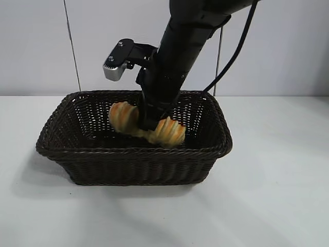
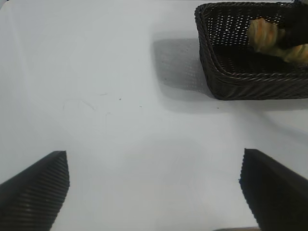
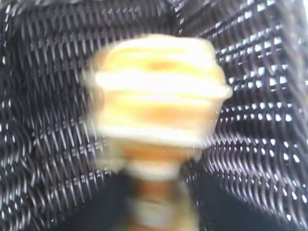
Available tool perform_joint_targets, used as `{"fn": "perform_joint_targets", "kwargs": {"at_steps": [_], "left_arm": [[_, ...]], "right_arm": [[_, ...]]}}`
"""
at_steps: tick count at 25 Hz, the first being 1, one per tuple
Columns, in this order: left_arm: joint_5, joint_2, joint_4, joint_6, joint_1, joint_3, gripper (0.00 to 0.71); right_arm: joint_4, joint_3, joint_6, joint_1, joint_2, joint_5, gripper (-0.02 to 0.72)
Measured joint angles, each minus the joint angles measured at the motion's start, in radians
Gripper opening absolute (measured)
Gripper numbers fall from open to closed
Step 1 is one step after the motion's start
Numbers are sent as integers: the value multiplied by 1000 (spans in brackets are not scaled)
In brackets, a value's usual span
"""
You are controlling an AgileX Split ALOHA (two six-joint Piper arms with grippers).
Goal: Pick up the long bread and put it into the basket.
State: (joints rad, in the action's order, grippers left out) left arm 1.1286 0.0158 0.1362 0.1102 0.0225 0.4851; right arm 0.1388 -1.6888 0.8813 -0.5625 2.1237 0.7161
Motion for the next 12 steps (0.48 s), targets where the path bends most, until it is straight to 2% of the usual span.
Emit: {"fn": "perform_joint_targets", "kwargs": {"at_steps": [2, 4, 9, 12], "left_arm": [[0, 0, 0, 0, 0, 0, 695], [0, 0, 0, 0, 0, 0, 695], [0, 0, 0, 0, 0, 0, 695], [0, 0, 0, 0, 0, 0, 695]], "right_arm": [[-3, -45, -96, 0, -15, 26, 686], [-22, -105, -230, 0, -32, 78, 689], [-113, -300, -571, 3, -50, 287, 694], [-139, -401, -754, 23, -50, 380, 694]]}}
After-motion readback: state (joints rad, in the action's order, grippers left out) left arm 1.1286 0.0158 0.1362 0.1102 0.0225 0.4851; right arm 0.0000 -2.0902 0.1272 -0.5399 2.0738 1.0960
